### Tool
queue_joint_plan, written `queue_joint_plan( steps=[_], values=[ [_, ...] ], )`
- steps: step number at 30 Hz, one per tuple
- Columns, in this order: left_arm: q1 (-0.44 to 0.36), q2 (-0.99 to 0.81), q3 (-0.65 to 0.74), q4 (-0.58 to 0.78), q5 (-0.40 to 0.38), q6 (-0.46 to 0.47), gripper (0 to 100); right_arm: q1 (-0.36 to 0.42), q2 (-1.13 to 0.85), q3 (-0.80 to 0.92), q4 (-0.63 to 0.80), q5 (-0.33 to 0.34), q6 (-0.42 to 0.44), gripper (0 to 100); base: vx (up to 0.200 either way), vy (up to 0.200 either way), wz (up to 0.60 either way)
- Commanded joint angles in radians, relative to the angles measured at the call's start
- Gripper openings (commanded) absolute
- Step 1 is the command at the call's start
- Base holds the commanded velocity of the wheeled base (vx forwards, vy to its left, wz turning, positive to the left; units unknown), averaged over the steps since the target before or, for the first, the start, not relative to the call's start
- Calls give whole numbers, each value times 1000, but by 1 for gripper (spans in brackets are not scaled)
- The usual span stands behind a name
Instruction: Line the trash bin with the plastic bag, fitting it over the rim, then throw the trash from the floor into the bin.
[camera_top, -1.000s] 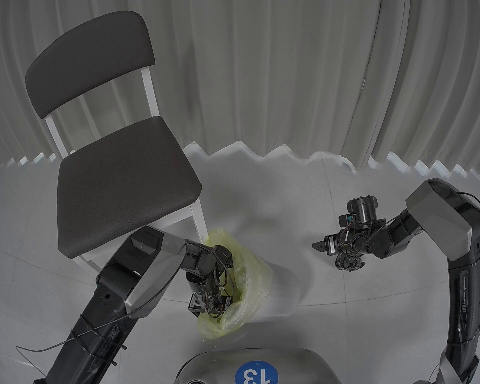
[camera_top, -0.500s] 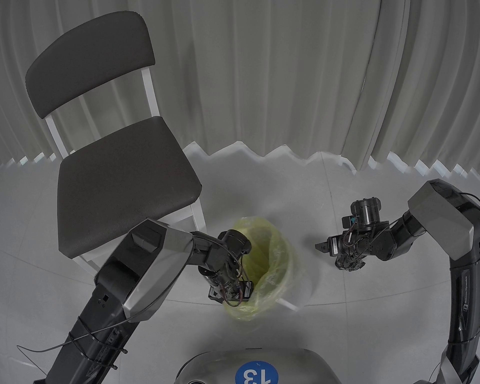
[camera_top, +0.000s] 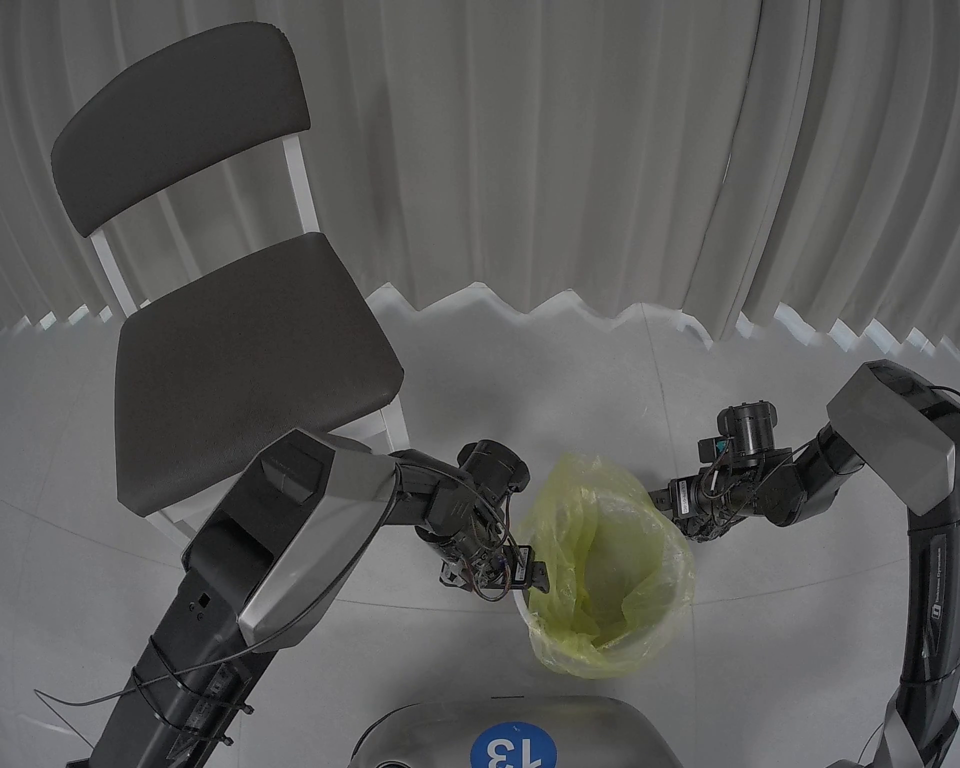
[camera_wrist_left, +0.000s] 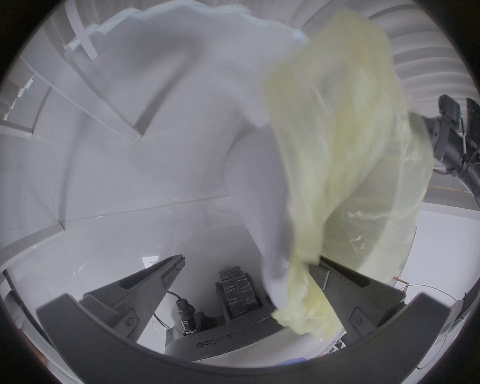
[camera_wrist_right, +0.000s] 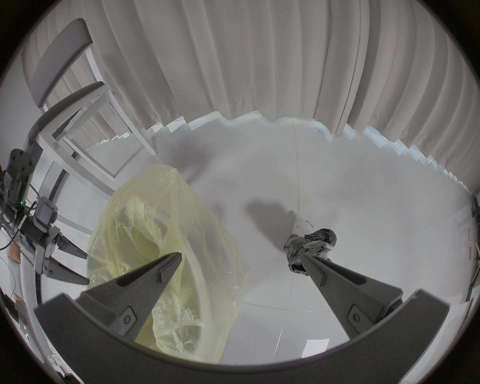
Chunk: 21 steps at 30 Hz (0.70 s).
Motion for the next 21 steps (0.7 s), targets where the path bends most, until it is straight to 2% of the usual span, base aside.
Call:
queue_joint_plan(
  steps=[1,8,14,18,20,21],
  values=[
    [6,-41,0,4,2,-2,100,-10,-20,34,-27,0,1,100,0,0,0],
    [32,-31,0,4,9,1,100,-22,-60,92,-61,2,-1,100,0,0,0],
    [58,-45,0,11,71,-1,100,-15,-185,178,-64,0,2,100,0,0,0],
    [106,-122,0,103,71,-32,100,79,-280,214,-52,-15,4,100,0,0,0],
    [112,-134,0,119,70,-32,100,100,-289,214,-49,-20,2,100,0,0,0],
    [130,-166,0,143,70,-32,100,156,-293,201,-33,-34,2,100,0,0,0]
  ],
)
